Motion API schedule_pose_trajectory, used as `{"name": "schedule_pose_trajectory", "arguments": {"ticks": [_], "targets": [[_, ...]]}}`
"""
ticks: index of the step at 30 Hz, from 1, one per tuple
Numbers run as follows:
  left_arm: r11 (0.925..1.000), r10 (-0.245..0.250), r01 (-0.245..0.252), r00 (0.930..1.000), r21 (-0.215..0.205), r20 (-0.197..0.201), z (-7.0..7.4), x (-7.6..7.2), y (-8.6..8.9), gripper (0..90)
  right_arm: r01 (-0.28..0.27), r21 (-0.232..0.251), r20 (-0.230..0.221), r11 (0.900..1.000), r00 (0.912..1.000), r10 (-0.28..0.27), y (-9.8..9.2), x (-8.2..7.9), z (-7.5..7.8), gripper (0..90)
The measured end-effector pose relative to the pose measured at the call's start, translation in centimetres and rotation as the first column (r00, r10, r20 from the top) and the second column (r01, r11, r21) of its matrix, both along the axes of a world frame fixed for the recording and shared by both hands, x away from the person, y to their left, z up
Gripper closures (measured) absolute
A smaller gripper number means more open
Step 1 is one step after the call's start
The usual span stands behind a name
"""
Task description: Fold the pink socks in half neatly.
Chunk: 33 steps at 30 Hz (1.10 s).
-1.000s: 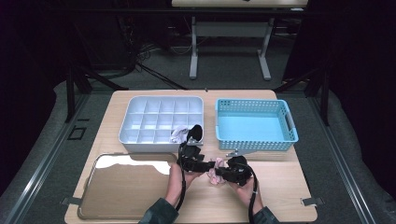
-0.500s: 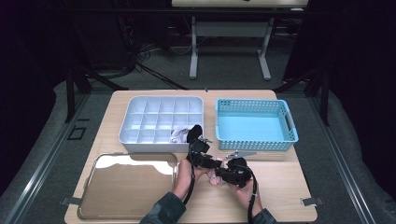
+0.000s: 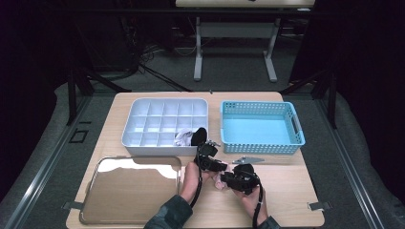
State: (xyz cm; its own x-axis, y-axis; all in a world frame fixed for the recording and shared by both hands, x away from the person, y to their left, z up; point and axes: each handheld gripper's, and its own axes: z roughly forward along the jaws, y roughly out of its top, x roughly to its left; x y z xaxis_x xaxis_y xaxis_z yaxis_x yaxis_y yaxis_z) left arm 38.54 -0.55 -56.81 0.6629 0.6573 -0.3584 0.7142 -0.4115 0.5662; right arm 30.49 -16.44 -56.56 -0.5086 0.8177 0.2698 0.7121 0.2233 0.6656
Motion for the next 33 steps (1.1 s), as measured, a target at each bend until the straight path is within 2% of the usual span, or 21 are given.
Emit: {"name": "schedule_pose_trajectory", "arguments": {"ticks": [4,6,9,14,17,19,21,22,24,25,26,28,30,32,33], "targets": [[1.0000,-0.001,0.001,1.0000,-0.003,-0.003,-0.1,0.0,0.0,68.7,-0.010,-0.004,-0.021,1.000,0.9997,0.010,-0.5,-0.3,0.1,73.2],[1.0000,0.007,-0.007,1.0000,-0.004,-0.007,-0.1,0.0,0.1,68.2,-0.023,-0.003,-0.043,1.000,0.9988,0.023,-0.3,-0.1,-0.4,80.4],[0.9999,0.007,-0.007,1.0000,0.008,-0.005,0.1,-0.1,0.1,67.1,-0.032,-0.005,-0.042,0.999,0.9986,0.032,-0.2,0.0,-0.4,81.9],[0.9996,0.023,-0.024,0.9991,-0.012,-0.037,0.0,-0.2,0.3,64.3,-0.034,-0.008,-0.038,0.999,0.9987,0.033,-0.3,-0.1,-0.6,83.1],[0.9998,0.020,-0.020,0.9993,-0.007,-0.032,-0.1,-0.2,0.3,65.0,-0.034,-0.013,-0.037,0.999,0.9988,0.034,-0.2,-0.1,-0.5,83.1],[0.9997,0.021,-0.022,0.9993,-0.011,-0.029,-0.1,-0.3,0.2,67.8,-0.031,0.000,-0.047,1.000,0.9984,0.031,-0.5,0.1,-0.6,81.7],[1.0000,0.006,-0.006,0.9996,-0.005,-0.026,0.0,-0.2,0.2,68.6,-0.034,0.000,-0.046,0.999,0.9984,0.034,-0.5,0.1,-0.6,80.4],[0.9999,-0.010,0.010,0.9999,0.009,-0.014,0.1,-0.3,0.1,70.7,-0.029,0.013,-0.037,1.000,0.9989,0.029,-0.6,0.0,-0.6,75.6],[0.9995,-0.021,0.021,0.9998,0.025,-0.002,0.2,-0.3,0.0,71.5,-0.029,0.018,-0.036,0.999,0.9989,0.030,-0.7,0.0,-0.6,73.6],[0.9994,-0.021,0.021,0.9998,0.029,0.003,0.2,-0.4,0.0,71.5,-0.028,0.025,-0.035,0.999,0.9990,0.029,-0.8,0.0,-0.5,67.9],[0.9994,-0.020,0.020,0.9998,0.028,0.003,0.2,-0.4,0.0,71.7,-0.029,0.016,-0.024,0.999,0.9993,0.030,-1.0,-0.1,-0.3,57.5],[0.9997,-0.016,0.016,0.9999,0.019,-0.001,0.2,-0.4,0.0,71.8,-0.028,0.012,-0.008,1.000,0.9996,0.028,-1.5,-0.3,-0.1,48.9],[0.9999,-0.012,0.012,0.9999,0.009,-0.003,0.1,-0.4,0.1,71.8,0.004,0.000,0.017,1.000,0.9999,-0.004,-2.6,-0.6,0.1,33.8],[1.0000,-0.006,0.006,1.0000,0.006,0.002,0.1,-0.5,0.2,71.8,0.034,-0.013,0.030,0.999,0.9990,-0.033,-3.8,-0.7,0.0,24.6],[1.0000,-0.008,0.008,1.0000,-0.001,0.005,0.1,-0.5,0.3,71.8,0.079,-0.031,0.049,0.996,0.9958,-0.077,-5.3,-0.9,-0.3,16.9]]}}
